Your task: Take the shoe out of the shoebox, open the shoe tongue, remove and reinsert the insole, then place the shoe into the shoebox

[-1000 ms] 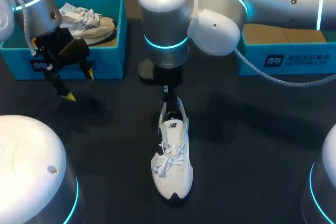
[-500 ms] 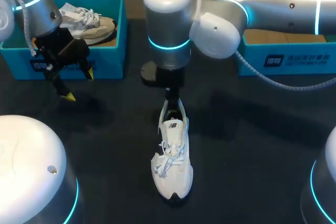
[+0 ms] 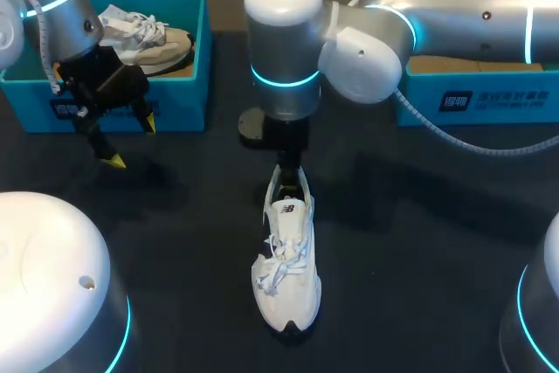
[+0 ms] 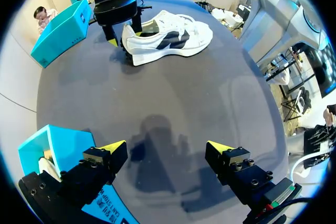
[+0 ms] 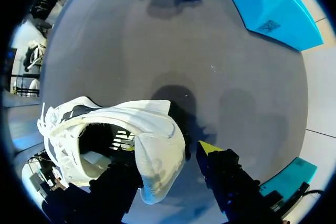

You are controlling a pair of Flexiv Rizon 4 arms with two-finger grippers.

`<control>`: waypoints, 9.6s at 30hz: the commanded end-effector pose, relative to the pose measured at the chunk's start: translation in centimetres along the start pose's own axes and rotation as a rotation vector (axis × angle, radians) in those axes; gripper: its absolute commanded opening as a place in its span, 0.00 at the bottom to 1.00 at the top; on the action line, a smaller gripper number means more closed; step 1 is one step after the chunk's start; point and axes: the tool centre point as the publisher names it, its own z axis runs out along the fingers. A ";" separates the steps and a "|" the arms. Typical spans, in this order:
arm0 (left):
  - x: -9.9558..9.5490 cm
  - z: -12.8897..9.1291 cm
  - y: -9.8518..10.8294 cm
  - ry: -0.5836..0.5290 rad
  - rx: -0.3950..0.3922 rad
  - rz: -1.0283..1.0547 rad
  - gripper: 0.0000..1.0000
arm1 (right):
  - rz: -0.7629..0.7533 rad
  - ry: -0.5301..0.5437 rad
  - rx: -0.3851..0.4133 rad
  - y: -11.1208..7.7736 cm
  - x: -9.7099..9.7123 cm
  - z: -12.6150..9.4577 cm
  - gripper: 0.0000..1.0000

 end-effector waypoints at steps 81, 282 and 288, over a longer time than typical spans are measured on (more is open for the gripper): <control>0.1 -0.1 0.0 0.000 -0.004 0.000 1.00 | -0.068 -0.313 0.030 -12.2 -15.0 -18.9 0.00; 0.1 -0.1 0.0 0.000 -0.004 0.000 1.00 | 1.968 -0.306 0.277 -50.5 -34.8 -8.5 0.00; 0.1 -0.1 0.0 0.000 -0.004 0.000 1.00 | 1.965 -0.293 0.278 -50.5 -35.1 -6.7 0.00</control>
